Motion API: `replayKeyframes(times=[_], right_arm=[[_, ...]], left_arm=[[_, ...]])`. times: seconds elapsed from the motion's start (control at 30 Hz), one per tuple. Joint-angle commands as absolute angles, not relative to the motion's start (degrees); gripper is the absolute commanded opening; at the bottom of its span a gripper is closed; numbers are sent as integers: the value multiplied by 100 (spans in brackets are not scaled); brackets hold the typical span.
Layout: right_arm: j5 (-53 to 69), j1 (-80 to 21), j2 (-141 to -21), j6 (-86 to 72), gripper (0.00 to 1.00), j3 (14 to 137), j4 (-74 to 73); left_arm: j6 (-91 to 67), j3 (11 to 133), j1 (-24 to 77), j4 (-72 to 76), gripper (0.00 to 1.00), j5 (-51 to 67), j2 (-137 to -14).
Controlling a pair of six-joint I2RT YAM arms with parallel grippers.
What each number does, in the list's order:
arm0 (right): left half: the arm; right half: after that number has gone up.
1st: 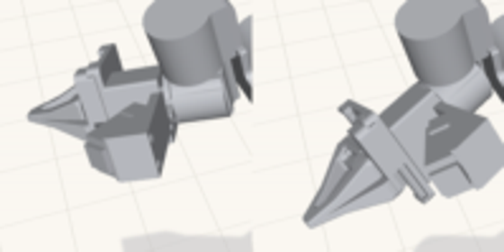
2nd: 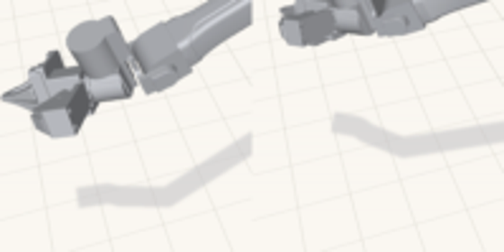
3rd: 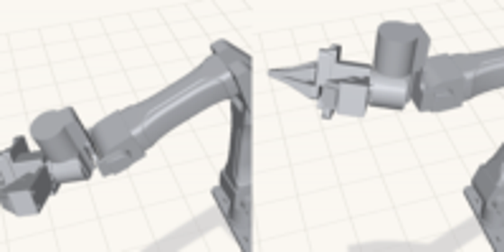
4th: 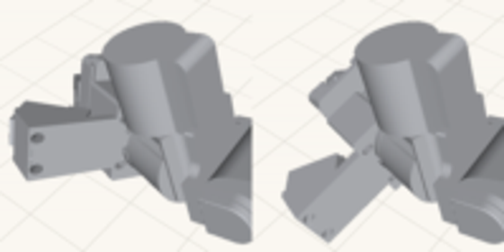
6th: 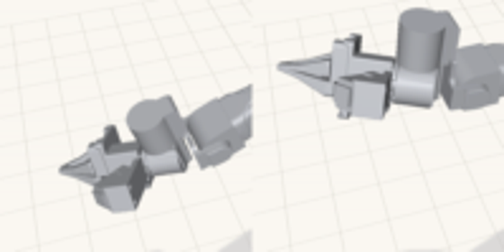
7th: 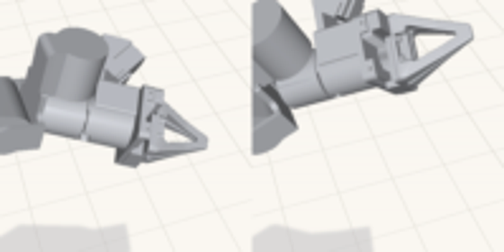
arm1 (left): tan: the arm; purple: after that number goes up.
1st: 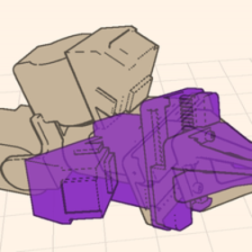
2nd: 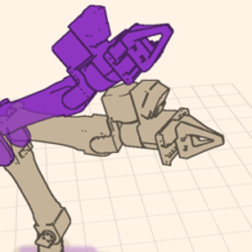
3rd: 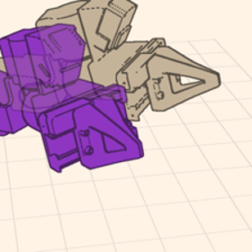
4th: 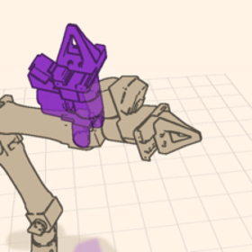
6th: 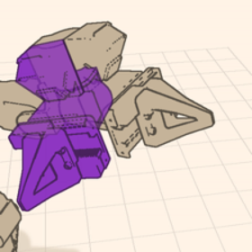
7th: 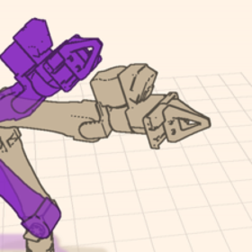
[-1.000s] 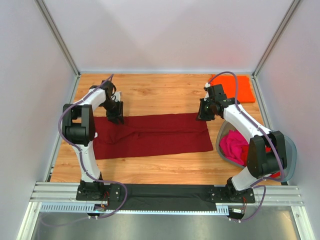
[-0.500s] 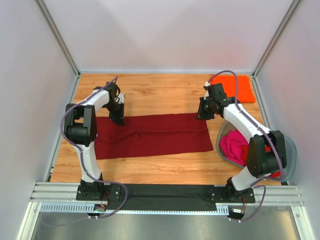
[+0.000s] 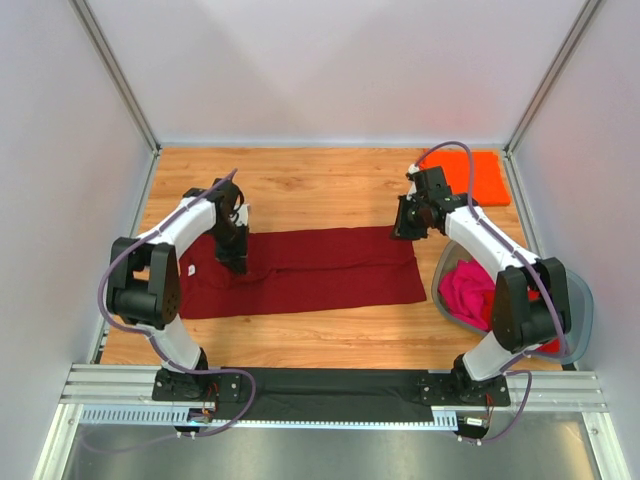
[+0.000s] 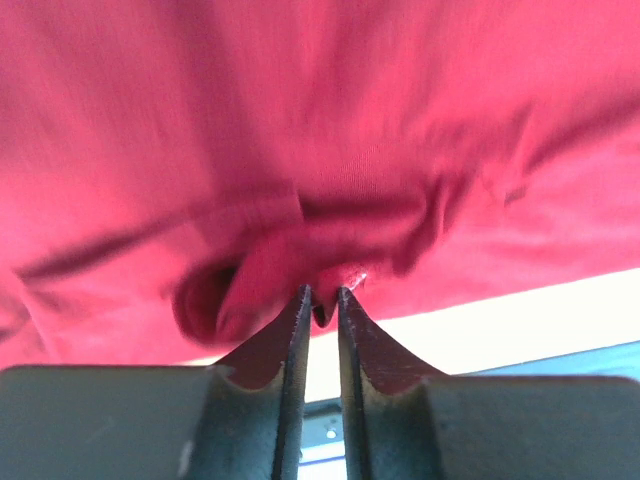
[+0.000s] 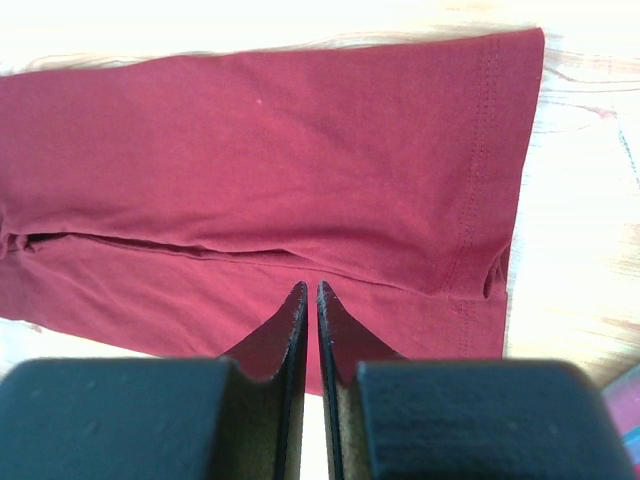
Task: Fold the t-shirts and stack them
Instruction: Fold the tshirt
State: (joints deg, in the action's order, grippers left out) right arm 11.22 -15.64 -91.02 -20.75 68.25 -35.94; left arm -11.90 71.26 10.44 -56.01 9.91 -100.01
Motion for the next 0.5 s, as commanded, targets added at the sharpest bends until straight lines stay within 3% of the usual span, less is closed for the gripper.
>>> replayKeyframes(times=[0.0,0.23,0.47], right_arm=[[1081,-1591,-9315,-2118,8,6724,-3366],[660,-1608,-9983,-2013,6,7056,-3576],[-517,-1608,-10415,-2215,4,7077,-4113]], left_arm=[[-1485,6751,1072,-5740,26,1124,-9388],[-1801,7108,1072,-5757,31,1205,-9175],[-2188,7892,1002,-5898,33,659,-10001]])
